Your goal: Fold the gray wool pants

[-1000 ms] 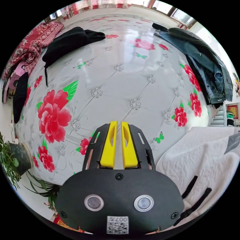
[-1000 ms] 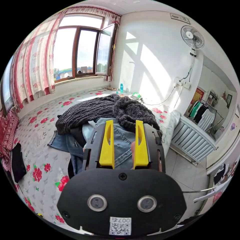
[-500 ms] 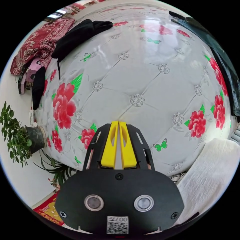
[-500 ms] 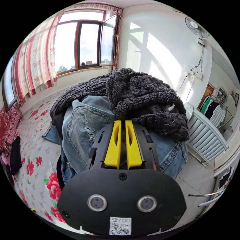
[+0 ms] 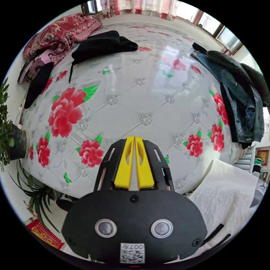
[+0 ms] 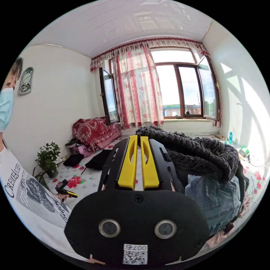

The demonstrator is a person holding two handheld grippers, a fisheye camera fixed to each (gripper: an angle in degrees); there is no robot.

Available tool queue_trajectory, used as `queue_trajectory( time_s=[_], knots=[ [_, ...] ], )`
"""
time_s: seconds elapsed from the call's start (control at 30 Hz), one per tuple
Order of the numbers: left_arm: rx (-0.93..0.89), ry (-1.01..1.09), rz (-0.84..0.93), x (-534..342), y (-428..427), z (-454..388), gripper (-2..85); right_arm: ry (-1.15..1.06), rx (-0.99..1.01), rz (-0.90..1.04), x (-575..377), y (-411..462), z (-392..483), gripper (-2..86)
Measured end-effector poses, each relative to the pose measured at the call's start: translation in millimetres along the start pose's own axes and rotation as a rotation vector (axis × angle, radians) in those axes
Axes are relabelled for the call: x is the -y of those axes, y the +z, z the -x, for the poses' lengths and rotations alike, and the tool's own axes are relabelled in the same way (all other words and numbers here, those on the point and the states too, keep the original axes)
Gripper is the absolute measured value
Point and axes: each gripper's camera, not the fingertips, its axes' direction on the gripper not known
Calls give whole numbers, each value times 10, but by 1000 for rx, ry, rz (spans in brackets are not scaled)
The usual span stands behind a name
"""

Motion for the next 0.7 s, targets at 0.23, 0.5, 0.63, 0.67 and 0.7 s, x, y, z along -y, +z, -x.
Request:
queue_trajectory(
  time_s=[0.23, 0.5, 0.63, 0.67, 0.7],
  knots=[
    [-192, -75, -215, -571, -536, 594, -10, -50, 760, 264, -1013, 1217, 1942, 13],
    [-46, -359, -294, -1208, -965, 1878, -9, -72, 610, 651, -1789, 1939, 2664, 53],
    [7, -242, -326, -1233, -1214, 1815, -3, 69, 373, 712, -2035, 1949, 2226, 68],
    [-2, -156, -341, -1179, -1272, 1650, 4, 125, 313, 723, -2120, 1913, 2080, 72],
    [-31, -51, -345, -1091, -1297, 1425, 17, 176, 273, 735, -2194, 1869, 1955, 75]
  ],
)
